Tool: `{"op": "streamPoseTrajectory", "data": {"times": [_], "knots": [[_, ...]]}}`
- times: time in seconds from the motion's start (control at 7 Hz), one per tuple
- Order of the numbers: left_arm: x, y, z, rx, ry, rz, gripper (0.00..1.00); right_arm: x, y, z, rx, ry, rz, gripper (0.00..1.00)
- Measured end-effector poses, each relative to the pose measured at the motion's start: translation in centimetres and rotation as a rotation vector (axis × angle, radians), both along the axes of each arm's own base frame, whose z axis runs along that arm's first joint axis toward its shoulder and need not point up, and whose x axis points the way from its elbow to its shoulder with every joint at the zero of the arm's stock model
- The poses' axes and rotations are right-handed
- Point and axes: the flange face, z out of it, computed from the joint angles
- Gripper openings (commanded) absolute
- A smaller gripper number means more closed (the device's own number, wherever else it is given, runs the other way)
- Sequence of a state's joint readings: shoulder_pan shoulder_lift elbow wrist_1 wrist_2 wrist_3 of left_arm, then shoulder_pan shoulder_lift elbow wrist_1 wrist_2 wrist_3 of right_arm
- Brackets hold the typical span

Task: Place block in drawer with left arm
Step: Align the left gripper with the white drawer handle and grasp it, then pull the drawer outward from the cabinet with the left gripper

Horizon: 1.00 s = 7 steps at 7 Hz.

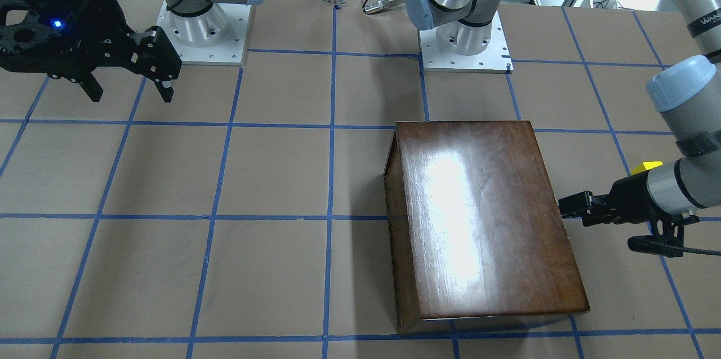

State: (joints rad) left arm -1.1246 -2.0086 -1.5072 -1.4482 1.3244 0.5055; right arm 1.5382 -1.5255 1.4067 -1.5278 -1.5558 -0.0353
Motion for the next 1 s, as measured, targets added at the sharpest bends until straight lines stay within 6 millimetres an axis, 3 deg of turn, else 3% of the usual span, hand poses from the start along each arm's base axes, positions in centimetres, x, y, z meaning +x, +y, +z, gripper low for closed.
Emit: {"op": "streamPoseTrajectory", "data": {"times": [1.0], "knots": [[1.1, 0.2, 0.0, 0.013, -0.048, -0.005, 0.91, 0.0, 0.0, 0.0, 0.000, 0.001, 0.000, 1.00]]}}
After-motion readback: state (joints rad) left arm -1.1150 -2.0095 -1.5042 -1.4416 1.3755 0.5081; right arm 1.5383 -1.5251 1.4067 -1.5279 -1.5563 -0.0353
